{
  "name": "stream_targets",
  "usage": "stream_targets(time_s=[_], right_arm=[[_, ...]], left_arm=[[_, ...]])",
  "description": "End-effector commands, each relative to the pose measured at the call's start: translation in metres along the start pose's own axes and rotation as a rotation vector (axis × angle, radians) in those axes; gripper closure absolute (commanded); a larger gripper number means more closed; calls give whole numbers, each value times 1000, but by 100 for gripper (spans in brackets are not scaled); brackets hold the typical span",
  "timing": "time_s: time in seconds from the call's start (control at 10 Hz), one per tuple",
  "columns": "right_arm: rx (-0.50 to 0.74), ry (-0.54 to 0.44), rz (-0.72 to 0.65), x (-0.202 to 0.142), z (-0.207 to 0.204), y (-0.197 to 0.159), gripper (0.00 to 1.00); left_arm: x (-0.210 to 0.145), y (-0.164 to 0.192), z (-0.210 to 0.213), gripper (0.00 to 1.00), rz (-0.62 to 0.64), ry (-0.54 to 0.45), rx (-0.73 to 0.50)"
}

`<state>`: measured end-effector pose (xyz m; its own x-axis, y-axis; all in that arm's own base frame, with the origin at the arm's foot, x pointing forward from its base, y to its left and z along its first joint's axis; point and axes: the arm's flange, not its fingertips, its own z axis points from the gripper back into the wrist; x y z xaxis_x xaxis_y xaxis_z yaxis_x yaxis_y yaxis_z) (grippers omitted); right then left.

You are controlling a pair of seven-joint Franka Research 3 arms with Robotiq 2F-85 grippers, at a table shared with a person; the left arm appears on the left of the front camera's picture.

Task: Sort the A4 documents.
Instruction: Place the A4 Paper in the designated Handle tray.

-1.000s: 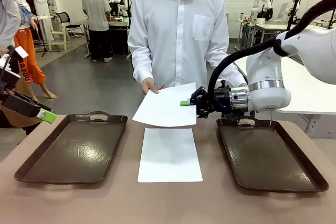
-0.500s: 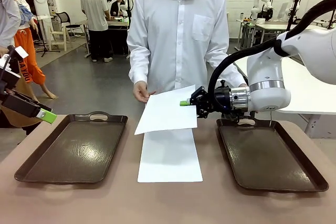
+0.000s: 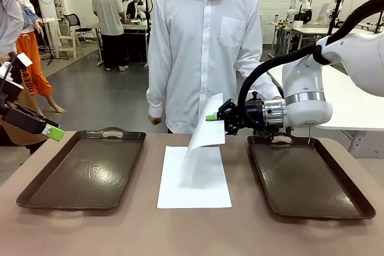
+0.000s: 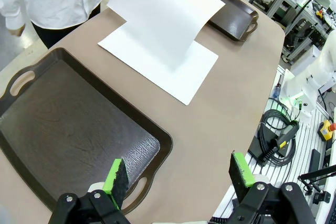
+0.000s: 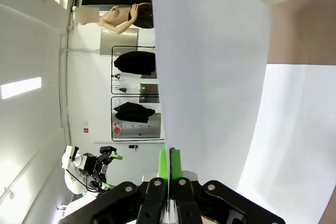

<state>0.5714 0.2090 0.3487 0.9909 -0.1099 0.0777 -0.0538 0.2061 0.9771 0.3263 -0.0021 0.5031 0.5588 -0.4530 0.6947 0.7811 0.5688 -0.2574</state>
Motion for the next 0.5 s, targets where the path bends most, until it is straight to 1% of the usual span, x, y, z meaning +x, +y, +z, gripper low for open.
stream_targets(time_s=[0.0,0.4], right_arm=[[-8,-7,-8,1,0,0,100],[-8,-7,-8,1,0,0,100]], left_arm=[[0,2,0,0,-18,-12,-15],[0,2,0,0,-18,-12,-15]])
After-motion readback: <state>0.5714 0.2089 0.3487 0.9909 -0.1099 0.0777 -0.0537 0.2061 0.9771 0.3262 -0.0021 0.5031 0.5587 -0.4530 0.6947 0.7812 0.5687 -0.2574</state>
